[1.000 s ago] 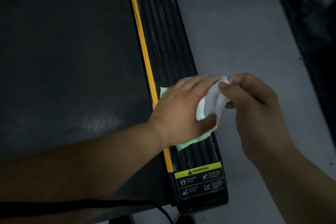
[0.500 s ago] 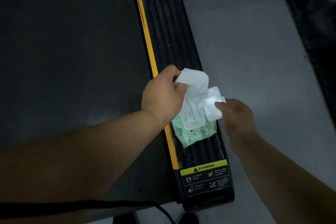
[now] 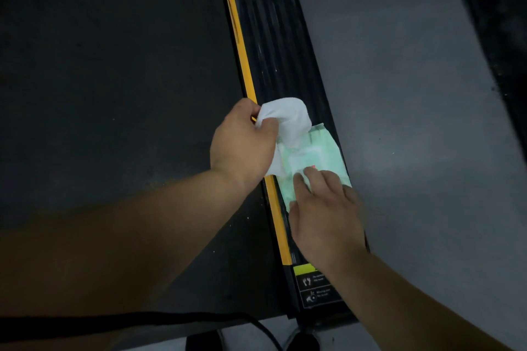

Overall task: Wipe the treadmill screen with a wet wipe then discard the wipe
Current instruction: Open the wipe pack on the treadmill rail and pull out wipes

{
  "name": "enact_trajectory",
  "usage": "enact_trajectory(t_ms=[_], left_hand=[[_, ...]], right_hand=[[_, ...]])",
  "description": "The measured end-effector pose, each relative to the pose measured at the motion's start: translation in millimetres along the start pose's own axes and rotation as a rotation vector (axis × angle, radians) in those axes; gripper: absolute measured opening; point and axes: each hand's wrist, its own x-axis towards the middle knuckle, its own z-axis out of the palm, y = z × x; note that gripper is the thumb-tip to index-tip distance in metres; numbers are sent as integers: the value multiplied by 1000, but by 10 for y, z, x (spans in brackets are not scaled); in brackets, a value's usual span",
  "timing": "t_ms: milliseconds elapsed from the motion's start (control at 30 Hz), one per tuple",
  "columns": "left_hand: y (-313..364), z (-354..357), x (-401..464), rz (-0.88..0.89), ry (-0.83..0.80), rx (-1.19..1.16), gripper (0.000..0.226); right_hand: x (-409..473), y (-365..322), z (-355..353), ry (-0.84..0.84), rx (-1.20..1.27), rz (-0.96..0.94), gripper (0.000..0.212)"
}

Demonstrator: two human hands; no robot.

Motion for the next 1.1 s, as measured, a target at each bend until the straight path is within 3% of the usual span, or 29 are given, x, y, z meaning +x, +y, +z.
enact_trajectory(t_ms=[67, 167, 233, 333, 467, 567, 767, 900, 967, 1100], left_hand=[[-4, 16, -37, -23, -32, -26, 8], [33, 37, -121, -3, -141, -76, 6], [67, 51, -184, 34, -230, -63, 13], [120, 35, -246, -4, -350, -132, 30], [138, 9, -190, -258, -542, -296, 38], [132, 46, -163, -386, -607, -393, 44], [184, 53, -259, -527, -936, -591, 32], [193, 15, -259, -499, -827, -589, 5], [172, 4, -221, -507, -747, -622, 5], [150, 11, -205, -489, -646, -611, 10]], right_hand=[[99, -41, -137, 64, 373, 197, 29], [329, -63, -569, -43, 1394, 696, 37], [394, -10, -740, -51, 1661, 702, 27], [385, 43, -960, 91, 1719, 606, 10], [318, 181, -1127, 241, 1285, 370, 13], [275, 236, -1220, 266, 1093, 308, 5], [233, 294, -1272, 261, 1217, 318, 15], [224, 375, -1188, 265, 1220, 444, 14], [221, 454, -1157, 231, 1256, 550, 21], [157, 535, -1122, -101, 1616, 595, 39]])
